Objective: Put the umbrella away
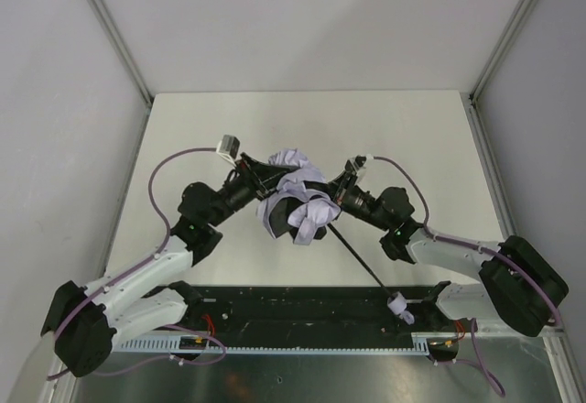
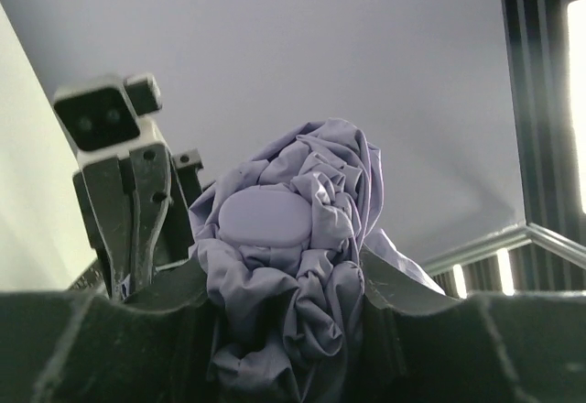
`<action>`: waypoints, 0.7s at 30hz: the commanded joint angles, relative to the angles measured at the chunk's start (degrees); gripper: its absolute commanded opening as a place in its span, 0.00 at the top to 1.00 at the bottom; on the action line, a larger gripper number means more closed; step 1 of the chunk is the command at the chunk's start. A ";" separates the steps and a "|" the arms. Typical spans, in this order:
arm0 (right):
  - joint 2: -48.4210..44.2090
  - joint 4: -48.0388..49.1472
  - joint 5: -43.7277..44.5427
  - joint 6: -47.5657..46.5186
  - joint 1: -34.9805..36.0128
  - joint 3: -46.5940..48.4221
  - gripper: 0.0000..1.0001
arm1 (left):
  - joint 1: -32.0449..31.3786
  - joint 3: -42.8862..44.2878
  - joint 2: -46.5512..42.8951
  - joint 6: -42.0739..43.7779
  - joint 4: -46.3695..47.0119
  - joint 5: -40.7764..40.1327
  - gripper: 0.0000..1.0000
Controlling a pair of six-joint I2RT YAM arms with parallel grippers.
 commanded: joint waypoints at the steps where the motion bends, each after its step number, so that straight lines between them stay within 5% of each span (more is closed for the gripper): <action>1: 1.77 2.79 -2.57 -6.69 -0.21 3.96 1.00 | -3.96 0.57 -0.12 -3.67 7.31 0.83 1.00; 12: 4.23 13.87 -10.10 -10.28 -12.85 9.07 1.00 | -6.92 -11.95 -0.25 -8.86 5.19 -2.80 1.00; 21: 1.20 -0.19 -18.16 -25.34 -10.06 13.17 1.00 | -2.12 -13.35 2.40 -9.21 -8.28 -6.53 1.00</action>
